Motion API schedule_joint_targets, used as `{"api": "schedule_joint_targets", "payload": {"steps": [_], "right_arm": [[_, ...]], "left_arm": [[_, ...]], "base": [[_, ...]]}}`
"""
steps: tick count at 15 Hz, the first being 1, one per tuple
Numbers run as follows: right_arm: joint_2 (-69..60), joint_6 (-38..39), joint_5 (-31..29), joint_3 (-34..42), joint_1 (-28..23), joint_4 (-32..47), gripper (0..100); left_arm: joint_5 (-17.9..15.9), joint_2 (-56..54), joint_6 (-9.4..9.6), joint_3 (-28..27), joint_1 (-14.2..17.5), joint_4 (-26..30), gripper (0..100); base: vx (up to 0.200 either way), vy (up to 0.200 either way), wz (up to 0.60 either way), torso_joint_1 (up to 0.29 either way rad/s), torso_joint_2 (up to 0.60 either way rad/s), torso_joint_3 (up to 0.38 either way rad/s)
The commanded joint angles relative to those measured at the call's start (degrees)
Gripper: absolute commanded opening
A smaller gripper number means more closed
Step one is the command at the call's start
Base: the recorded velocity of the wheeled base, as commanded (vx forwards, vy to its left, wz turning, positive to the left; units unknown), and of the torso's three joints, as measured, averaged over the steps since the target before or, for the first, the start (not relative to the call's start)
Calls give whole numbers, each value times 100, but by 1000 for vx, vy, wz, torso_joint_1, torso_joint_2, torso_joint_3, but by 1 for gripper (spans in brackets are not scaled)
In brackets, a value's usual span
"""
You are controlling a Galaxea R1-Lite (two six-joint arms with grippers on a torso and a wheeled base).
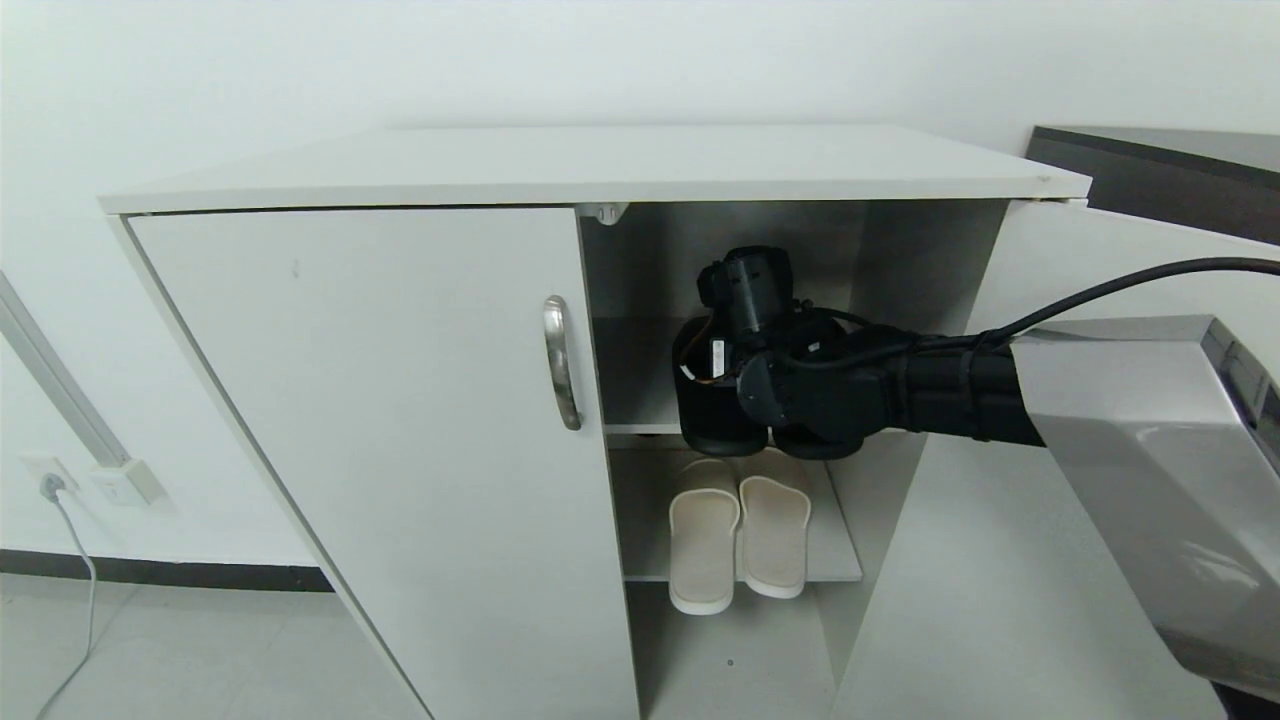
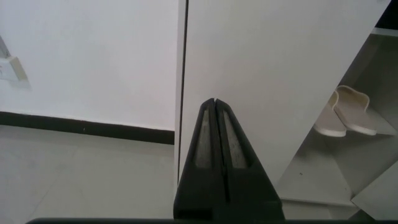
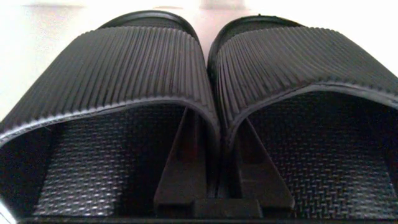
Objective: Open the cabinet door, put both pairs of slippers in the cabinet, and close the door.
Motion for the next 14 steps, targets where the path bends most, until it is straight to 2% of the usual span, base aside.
{"api": "schedule_joint_targets", "payload": {"steps": [1,6,7,14], "right_arm": [[85,-2,31,-10,-10,4,0],[85,25,39,-10,-36,-40,0],[85,42,39,-10,-36,-49,100],[41,42,31,-10,-10,-13,100]], "left_arm": [[1,-1,5,1,1,-1,0],[1,-1,-4,1,1,-1,0],[1,-1,-4,1,1,-1,0],[1,-1,-4,1,1,-1,0]], "base": [[0,0,0,0,0,0],[0,0,0,0,0,0],[0,0,0,0,0,0],[0,0,0,0,0,0]]}}
